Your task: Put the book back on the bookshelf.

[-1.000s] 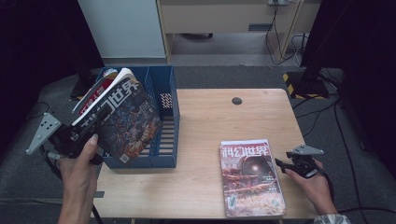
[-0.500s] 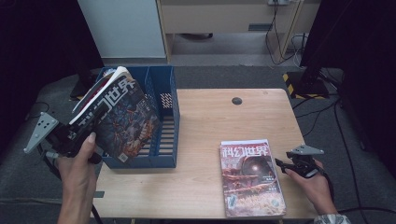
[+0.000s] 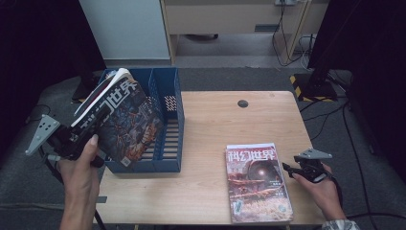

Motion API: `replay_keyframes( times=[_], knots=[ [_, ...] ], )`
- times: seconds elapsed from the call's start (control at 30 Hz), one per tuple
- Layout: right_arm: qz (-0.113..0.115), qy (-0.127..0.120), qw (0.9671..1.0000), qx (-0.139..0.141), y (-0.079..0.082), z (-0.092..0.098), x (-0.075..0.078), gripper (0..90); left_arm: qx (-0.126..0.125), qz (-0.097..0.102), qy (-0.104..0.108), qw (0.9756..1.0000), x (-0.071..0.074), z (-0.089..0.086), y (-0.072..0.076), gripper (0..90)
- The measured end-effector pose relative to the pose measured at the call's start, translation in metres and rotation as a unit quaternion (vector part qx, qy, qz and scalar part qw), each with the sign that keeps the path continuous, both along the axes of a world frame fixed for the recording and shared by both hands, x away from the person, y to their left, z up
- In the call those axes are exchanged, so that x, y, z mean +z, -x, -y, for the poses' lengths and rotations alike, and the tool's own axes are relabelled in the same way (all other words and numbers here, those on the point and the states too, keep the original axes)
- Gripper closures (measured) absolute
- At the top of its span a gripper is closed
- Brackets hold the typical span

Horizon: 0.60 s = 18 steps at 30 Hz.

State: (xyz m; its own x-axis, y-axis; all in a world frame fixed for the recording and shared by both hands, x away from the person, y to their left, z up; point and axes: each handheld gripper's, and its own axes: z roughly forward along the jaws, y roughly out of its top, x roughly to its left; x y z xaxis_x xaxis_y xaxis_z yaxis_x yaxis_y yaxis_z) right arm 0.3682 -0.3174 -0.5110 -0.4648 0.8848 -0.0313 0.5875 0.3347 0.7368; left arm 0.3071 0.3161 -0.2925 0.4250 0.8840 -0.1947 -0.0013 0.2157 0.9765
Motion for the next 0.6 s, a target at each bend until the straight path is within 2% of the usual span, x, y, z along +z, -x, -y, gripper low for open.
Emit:
replay_keyframes(
  times=[0.43,0.6],
  knots=[
    [0.0,0.0,1.0,0.0,0.0,-0.0001,0.0,39.9,0.008,-0.003,0.001,1.0,0.0017,-0.0006,-0.0012,82.5],
    [0.0,0.0,1.0,0.0,-0.0001,0.0001,-0.0001,39.9,0.019,-0.003,0.003,0.9998,0.0011,-0.001,-0.0004,82.5]
  ],
)
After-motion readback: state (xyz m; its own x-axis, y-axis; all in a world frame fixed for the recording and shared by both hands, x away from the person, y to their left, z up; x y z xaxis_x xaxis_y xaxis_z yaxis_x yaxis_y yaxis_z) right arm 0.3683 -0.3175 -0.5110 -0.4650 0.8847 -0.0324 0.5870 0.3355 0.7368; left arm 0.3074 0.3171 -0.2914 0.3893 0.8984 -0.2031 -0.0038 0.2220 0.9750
